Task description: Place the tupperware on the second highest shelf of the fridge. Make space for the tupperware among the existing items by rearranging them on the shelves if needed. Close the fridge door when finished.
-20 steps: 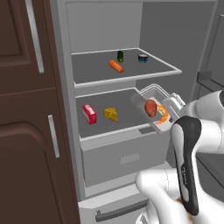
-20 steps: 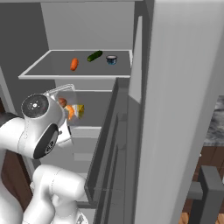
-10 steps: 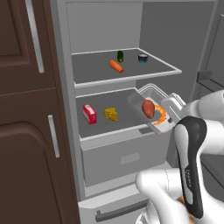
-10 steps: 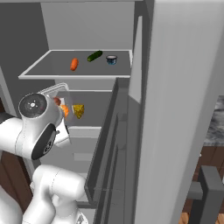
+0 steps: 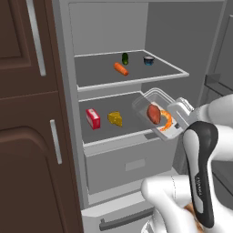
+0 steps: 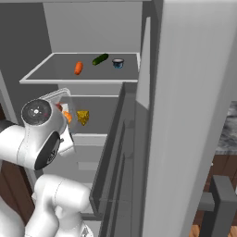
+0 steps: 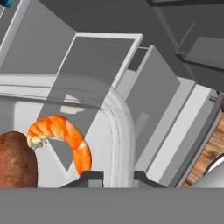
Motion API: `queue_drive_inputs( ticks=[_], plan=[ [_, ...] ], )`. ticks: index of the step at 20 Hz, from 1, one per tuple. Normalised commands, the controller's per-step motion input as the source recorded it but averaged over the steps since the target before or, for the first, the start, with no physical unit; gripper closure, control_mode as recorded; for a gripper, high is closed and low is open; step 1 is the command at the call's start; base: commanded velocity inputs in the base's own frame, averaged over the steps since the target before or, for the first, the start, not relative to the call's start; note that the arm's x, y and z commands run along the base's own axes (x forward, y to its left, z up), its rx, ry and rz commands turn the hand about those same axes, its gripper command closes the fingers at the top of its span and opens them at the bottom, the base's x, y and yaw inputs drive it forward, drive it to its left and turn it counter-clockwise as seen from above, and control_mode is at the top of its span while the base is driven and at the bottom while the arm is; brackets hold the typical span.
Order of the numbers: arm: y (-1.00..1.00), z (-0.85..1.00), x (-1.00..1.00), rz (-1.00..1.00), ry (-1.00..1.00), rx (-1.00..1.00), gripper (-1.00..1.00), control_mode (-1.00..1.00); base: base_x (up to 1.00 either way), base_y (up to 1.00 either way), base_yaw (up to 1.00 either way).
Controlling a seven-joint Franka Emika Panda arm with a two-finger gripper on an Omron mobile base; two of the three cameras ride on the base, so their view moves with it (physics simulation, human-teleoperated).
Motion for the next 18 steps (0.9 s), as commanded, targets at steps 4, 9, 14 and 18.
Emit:
queue_drive_inputs(
  ticks=[4,9,14,18],
  plan=[
    [0.00,0.00,0.03,0.01,0.02,0.00,1.00,-1.00,0.00,0.00,0.00],
    [-0.05,-0.09,0.58,0.00,0.28,0.00,1.00,-1.00,0.00,0.00,0.00],
    [-0.47,-0.29,0.86,-0.17,0.40,0.10,1.00,-1.00,0.00,0.00,0.00],
    [0.05,-0.23,0.59,-0.20,0.13,-0.05,1.00,-1.00,0.00,0.00,0.00]
  ],
)
